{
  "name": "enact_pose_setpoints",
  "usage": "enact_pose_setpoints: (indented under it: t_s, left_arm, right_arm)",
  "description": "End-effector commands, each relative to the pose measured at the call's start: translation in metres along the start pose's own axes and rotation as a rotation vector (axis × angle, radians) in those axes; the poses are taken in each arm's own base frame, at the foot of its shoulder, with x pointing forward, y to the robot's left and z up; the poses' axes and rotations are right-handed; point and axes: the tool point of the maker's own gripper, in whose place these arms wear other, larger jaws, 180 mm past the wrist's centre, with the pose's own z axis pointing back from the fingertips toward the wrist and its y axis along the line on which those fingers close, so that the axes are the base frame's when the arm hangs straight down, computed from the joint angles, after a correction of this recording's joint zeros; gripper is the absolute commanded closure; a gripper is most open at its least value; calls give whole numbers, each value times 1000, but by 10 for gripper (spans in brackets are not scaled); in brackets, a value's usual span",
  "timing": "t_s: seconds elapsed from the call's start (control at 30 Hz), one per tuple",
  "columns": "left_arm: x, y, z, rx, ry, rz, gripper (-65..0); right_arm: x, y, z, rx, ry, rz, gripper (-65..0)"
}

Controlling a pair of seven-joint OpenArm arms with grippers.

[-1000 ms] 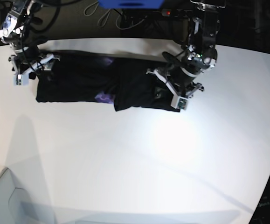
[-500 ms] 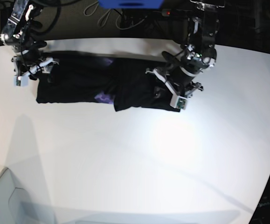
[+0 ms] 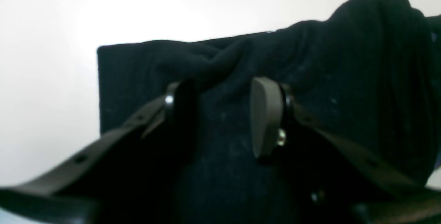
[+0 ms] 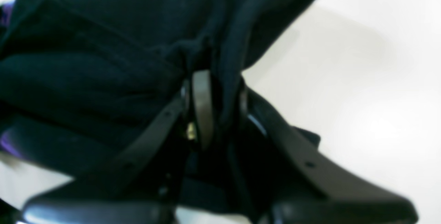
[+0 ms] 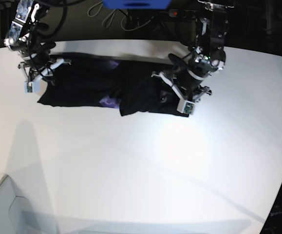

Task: Layout the t-shirt on the table in an organized manner, then fold the t-shirt properly
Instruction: 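Fold the strip end with the right gripper over toward the left gripper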

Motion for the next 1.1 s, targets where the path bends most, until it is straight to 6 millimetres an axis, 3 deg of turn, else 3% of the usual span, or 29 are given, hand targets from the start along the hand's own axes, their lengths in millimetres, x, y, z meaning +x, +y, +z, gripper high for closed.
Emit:
enact_pose_setpoints:
  t_s: [0.0,0.17,0.23,0.5,0.67,0.73,0.8,1.07]
  left_arm:
    - [17,-2,1,-7,-55,1,-270]
    - [22,-1,-1,-6,-64,-1,-270]
    - [22,-1,-1,-4,-64,0,-270]
    - [21,1,-1,5,-60,-3,-270]
    - [23,1,-1,6,-63,-3,-270]
    - [23,1,-1,6,-65,-3,-270]
    - [25,1,-1,4,-70,2,-270]
    - [93,-5,36,21,-257,-84,-270]
  right_arm:
    - [28,2,9,6,-90,32,0]
    - [76,32,35,21,-225,123,0]
    - [82,51,44,57,-245,167,0]
    - [72,146,41,317,-236,241,0]
    - [78,208,42,490,-260,293,0]
    - [78,223,43,530,-264,307,0]
    - [81,232,41,554,-270,317,0]
    - [82,224,36,541,-261,342,0]
